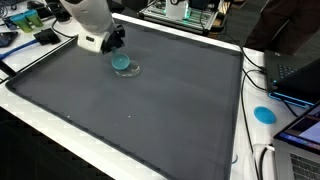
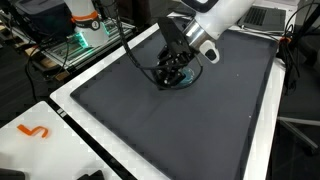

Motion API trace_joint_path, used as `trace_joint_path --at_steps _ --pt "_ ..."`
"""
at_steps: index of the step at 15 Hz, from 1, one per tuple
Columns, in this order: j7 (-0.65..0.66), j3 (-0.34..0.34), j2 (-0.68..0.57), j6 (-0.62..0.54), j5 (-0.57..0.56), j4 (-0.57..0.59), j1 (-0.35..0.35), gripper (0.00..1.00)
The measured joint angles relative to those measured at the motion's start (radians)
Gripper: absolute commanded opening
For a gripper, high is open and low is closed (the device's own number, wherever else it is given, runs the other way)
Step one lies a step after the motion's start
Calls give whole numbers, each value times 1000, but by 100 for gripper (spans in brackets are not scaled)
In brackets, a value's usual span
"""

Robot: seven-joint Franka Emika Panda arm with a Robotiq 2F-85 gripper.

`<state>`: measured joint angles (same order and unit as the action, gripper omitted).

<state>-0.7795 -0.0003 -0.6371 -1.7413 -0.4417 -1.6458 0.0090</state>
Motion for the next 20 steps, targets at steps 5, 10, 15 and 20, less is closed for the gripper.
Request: trace_joint_path --at_steps 5,10,15,20 --pt "-9 0 -3 -4 0 4 -1 31" --pt "-14 2 -9 -8 0 7 -1 31" --pt "-15 2 -12 -12 0 7 -3 31" --pt "-17 0 -19 -12 0 8 -7 31"
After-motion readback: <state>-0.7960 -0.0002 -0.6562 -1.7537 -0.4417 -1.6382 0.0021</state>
